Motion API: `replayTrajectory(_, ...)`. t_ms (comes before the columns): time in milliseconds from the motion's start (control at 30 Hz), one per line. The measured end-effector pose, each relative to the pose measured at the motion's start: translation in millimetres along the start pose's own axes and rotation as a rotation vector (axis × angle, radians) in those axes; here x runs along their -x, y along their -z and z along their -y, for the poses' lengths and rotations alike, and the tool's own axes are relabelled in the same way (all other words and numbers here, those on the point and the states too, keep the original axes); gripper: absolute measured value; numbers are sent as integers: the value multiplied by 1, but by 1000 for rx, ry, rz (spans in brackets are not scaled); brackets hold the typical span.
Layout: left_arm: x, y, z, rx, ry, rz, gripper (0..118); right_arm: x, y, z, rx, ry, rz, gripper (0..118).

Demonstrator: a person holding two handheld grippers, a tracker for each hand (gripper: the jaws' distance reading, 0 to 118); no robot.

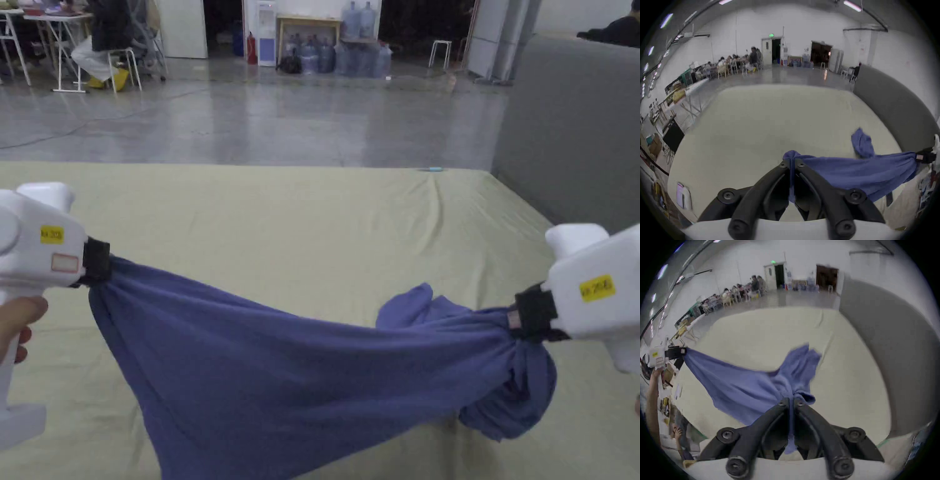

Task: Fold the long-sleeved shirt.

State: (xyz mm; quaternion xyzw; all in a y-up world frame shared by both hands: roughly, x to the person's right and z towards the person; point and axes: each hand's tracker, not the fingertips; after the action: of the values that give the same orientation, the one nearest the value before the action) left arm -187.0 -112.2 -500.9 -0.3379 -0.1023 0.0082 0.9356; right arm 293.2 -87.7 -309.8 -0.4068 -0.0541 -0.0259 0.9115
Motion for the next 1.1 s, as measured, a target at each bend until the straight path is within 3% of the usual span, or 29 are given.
replayTrajectory(67,7,-15,-37,-46,-41,7,0,-2,-17,-47,-74,-47,64,1)
replayTrajectory(300,19,-29,-161,-201,-105,-10,0,18,-47,-209,-209,-75,148,0)
replayTrajectory(367,18,-24,-192,-214,-118,-46,0,26,-50,-246,-245,-111,181,0)
replayTrajectory(567,12,-35,-267,-322,-143,-78,0,37,-70,-321,-349,-99,267,0)
replayTrajectory(933,-24,-52,-280,-439,-97,-47,0,16,-77,-342,-436,-55,304,0)
replayTrajectory(1100,-22,-7,-219,-286,-64,-74,0,14,-5,-278,-301,-134,250,0)
